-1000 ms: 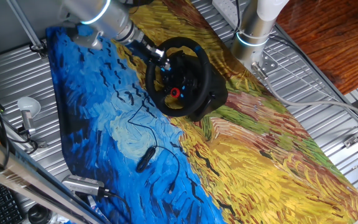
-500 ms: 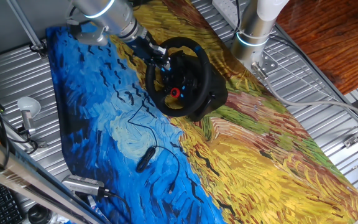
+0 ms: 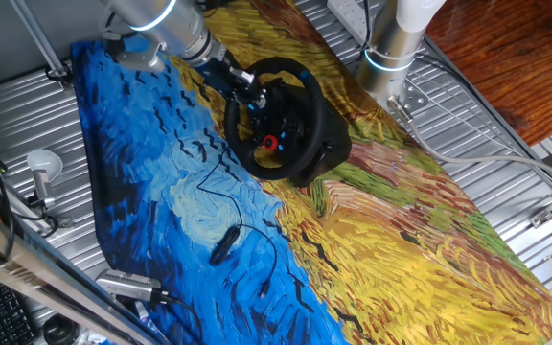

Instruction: Rotate the steering wheel 90 degrees clockwise

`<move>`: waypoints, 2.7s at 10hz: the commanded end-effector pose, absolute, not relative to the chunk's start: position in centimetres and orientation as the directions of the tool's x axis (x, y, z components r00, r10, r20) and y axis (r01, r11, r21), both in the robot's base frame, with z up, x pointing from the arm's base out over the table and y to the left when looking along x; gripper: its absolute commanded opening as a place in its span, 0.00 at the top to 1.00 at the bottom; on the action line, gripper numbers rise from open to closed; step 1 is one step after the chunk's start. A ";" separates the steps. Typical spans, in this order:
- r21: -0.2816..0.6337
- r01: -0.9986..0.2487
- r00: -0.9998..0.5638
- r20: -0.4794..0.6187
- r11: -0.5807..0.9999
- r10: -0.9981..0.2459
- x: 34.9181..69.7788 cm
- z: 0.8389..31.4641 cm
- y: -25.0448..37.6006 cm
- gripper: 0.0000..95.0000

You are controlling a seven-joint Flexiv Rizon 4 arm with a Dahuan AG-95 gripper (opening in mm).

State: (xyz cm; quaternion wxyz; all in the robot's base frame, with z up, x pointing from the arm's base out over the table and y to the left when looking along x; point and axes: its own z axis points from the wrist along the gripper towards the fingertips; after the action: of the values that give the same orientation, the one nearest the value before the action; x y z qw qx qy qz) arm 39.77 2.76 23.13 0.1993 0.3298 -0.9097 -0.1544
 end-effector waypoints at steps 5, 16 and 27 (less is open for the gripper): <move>0.466 -0.598 -0.625 0.239 0.653 -0.743 35.4 26.0 3.9 0.60; 0.616 -0.469 -0.670 0.218 0.632 -0.710 34.7 26.2 4.6 0.80; 0.593 -0.604 -0.529 0.202 0.533 -0.824 34.6 26.4 5.6 0.80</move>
State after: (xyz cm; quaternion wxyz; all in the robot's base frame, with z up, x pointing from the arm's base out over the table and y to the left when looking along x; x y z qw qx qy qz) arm 34.43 5.50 26.43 0.2325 0.3802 -0.8699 -0.2115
